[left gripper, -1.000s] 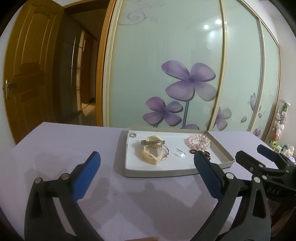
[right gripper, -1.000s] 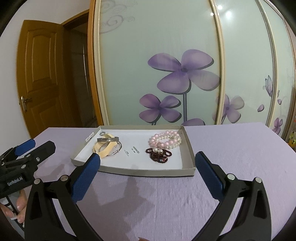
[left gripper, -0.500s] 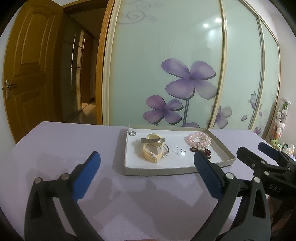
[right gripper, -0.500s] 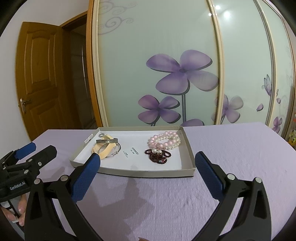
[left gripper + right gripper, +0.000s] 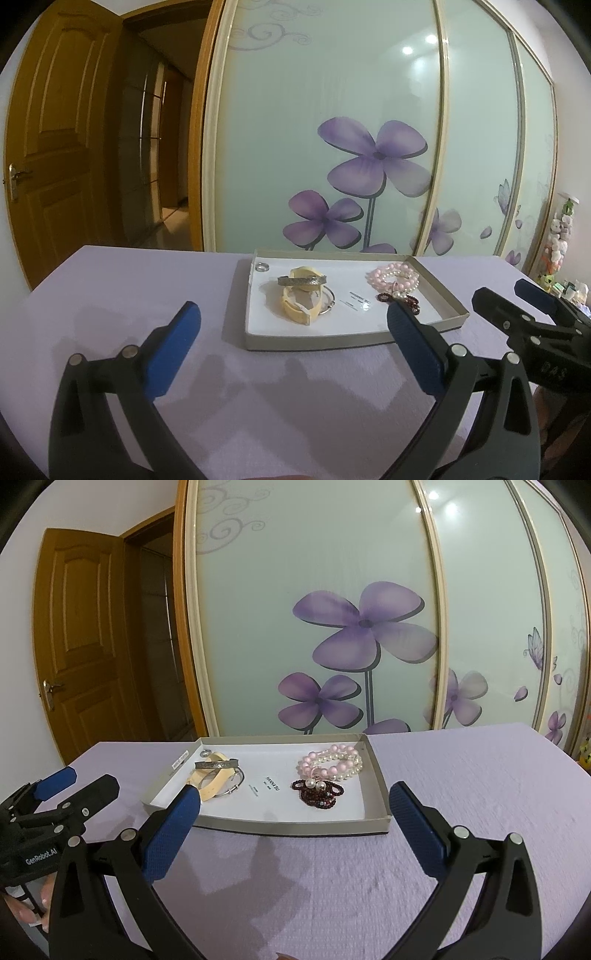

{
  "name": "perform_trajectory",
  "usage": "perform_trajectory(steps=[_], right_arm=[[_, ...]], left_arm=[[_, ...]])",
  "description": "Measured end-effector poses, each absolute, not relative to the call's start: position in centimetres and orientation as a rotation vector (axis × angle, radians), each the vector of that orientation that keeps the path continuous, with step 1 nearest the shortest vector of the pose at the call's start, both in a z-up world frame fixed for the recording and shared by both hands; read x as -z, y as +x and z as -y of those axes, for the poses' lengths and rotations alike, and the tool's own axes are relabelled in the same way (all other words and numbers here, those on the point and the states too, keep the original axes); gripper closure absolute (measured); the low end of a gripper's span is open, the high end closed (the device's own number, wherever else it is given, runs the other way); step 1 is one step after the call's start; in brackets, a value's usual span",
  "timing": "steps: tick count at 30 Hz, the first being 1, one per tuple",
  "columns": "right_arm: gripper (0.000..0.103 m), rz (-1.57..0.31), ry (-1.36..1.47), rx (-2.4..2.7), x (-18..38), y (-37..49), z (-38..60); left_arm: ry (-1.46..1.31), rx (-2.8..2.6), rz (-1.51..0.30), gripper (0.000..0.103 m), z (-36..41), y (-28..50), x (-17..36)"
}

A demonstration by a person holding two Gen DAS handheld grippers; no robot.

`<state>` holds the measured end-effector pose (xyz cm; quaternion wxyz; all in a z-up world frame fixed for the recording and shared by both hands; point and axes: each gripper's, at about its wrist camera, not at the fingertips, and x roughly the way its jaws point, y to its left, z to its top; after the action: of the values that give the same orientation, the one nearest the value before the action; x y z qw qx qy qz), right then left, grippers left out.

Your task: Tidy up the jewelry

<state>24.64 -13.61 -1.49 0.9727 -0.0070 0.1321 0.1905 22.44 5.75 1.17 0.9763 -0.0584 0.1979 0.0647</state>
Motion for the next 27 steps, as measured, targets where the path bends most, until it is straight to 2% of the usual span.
perform_trajectory(steps=[27], right_arm=[[0.001,-0.264,0.001,-0.382,1.01,24.5,13.57]], left_arm=[[-0.184,-0.053,-0.387,0.002,-6.41,21.84,-1.66]])
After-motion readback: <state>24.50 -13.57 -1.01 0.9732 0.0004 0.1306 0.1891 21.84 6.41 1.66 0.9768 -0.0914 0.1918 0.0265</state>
